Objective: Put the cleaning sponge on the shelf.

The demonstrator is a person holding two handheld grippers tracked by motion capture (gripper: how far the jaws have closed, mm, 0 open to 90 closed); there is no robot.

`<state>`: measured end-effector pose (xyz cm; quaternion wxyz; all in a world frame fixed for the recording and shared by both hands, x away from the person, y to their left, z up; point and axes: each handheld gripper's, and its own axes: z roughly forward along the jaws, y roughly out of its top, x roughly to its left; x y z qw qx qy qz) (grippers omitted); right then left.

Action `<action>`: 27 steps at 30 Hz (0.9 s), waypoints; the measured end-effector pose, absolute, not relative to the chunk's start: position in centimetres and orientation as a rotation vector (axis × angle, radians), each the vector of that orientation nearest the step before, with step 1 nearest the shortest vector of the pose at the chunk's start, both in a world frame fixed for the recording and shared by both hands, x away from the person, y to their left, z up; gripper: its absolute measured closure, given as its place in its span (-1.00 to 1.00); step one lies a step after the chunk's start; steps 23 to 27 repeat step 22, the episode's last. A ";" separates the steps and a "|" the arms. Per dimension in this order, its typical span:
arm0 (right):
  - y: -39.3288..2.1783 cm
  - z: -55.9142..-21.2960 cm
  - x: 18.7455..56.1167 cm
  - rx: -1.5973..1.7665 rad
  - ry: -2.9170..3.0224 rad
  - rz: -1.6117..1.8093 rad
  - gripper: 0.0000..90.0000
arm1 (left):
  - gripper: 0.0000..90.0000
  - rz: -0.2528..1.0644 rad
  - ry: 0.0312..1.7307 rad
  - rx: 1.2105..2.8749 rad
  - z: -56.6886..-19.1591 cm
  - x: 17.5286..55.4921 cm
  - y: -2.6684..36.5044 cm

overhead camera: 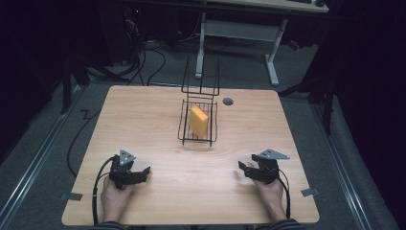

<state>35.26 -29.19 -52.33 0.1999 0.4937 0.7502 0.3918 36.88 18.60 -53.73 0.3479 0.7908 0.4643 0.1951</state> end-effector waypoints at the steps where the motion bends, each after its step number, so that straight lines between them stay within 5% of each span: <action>1: -29.1 -52.4 35.3 1.369 2.104 1.062 -0.30 | -0.63 0.506 1.204 2.050 -53.7 36.9 18.6; 27: -27.9 -53.1 35.7 1.337 2.177 0.912 -0.32 | -0.63 0.505 1.205 2.050 -53.7 36.9 18.6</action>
